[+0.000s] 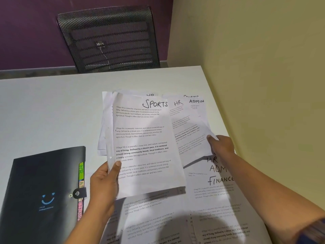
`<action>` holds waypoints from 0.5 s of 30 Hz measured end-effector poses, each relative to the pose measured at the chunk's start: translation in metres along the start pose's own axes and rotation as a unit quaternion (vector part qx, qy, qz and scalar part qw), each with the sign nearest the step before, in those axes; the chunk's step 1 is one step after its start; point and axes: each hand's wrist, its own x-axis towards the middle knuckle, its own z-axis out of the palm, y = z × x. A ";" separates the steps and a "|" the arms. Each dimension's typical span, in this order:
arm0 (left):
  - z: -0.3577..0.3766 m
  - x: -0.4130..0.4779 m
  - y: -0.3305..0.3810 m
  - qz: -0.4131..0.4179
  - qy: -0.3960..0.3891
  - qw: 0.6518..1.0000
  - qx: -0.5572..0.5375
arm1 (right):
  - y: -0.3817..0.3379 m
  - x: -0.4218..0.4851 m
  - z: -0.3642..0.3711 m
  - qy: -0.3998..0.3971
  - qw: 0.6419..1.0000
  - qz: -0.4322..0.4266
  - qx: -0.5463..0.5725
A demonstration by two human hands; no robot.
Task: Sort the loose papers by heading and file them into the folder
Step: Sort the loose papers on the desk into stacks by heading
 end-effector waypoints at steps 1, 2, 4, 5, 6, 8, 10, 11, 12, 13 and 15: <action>0.001 0.000 0.000 0.002 -0.001 1.000 -0.003 | -0.001 0.001 0.001 0.001 1.000 -0.001 0.017; 0.001 0.000 0.001 0.004 -0.002 1.000 -0.005 | -0.003 0.001 0.000 0.000 0.999 -0.001 0.034; 0.002 0.000 0.001 0.008 -0.003 1.000 -0.008 | -0.005 0.002 0.000 -0.001 0.999 -0.009 0.052; 0.001 0.000 0.001 0.008 -0.003 1.000 -0.010 | -0.006 0.003 0.001 0.000 0.998 -0.014 0.055; 0.001 0.001 0.000 0.010 -0.002 1.000 -0.011 | -0.007 0.004 0.000 0.004 0.998 -0.015 0.053; 0.000 0.001 0.000 0.011 -0.002 1.000 -0.008 | -0.010 0.005 0.001 0.014 0.999 -0.011 0.049; -0.001 0.001 0.000 0.010 -0.004 1.000 -0.009 | -0.012 0.007 0.003 0.016 0.999 -0.015 0.043; 0.000 0.001 0.000 0.011 -0.003 1.000 -0.009 | -0.012 0.008 0.003 0.015 0.999 -0.021 0.039; -0.001 0.001 -0.001 0.011 -0.002 1.000 -0.009 | -0.014 0.007 0.004 0.011 0.999 -0.026 0.034; -0.001 0.001 -0.001 0.010 -0.001 1.000 -0.009 | -0.015 0.007 0.004 0.006 0.999 -0.031 0.030; -0.002 0.001 -0.002 0.007 0.001 1.000 -0.006 | -0.017 0.006 0.004 0.003 0.999 -0.035 0.013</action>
